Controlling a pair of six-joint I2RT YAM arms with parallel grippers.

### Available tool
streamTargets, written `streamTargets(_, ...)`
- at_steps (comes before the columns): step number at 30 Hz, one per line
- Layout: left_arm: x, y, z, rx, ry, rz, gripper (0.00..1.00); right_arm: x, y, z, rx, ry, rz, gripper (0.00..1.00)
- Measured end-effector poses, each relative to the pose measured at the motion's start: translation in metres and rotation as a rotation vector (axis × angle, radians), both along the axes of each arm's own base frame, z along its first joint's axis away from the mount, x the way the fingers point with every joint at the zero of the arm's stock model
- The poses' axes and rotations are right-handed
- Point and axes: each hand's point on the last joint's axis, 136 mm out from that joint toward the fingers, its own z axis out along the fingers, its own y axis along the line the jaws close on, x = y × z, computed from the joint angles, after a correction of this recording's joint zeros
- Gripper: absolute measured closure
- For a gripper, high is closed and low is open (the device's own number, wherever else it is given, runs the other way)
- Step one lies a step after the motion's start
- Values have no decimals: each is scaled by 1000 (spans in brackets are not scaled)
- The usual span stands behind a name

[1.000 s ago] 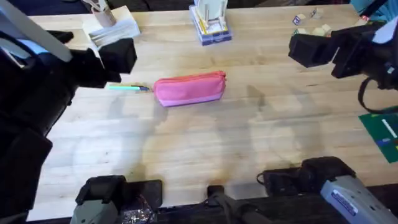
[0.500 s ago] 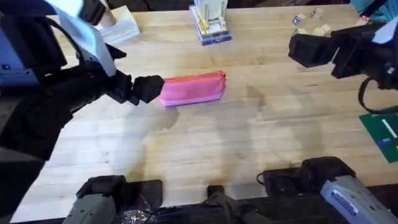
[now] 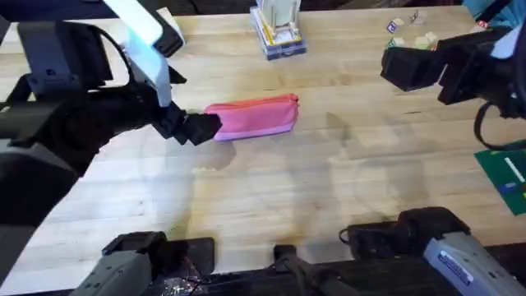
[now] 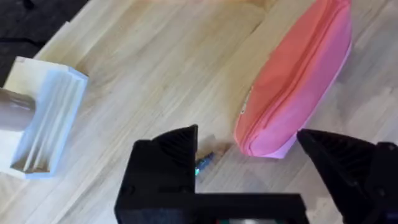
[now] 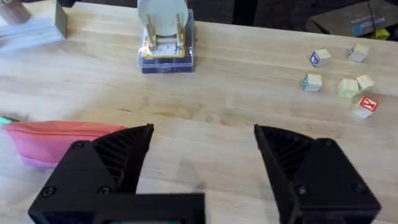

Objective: Unzip the bag, pick up the pens from the table one at a time and place them inside, then zip the bag closed.

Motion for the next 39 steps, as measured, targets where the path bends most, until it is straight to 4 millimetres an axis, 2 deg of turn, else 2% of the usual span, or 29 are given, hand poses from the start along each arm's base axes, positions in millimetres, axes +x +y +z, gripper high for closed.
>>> streamTargets(9,5,-6,-19,23,21,-85,9,0,0,0,-26,-4,12,4)
streamTargets(17,13,-20,-30,-44,38,-161,10,1,0,3,-34,-20,15,4)
streamTargets(22,11,-24,-40,-67,80,-176,10,3,0,6,-37,-32,17,4)
streamTargets(30,8,-26,-41,-82,96,-186,10,3,0,8,-37,-40,17,4)
streamTargets(35,2,-26,-56,-90,171,-184,8,5,0,12,-37,-60,16,4)
streamTargets(39,2,-26,-58,-91,174,-184,8,7,0,15,-37,-74,16,4)
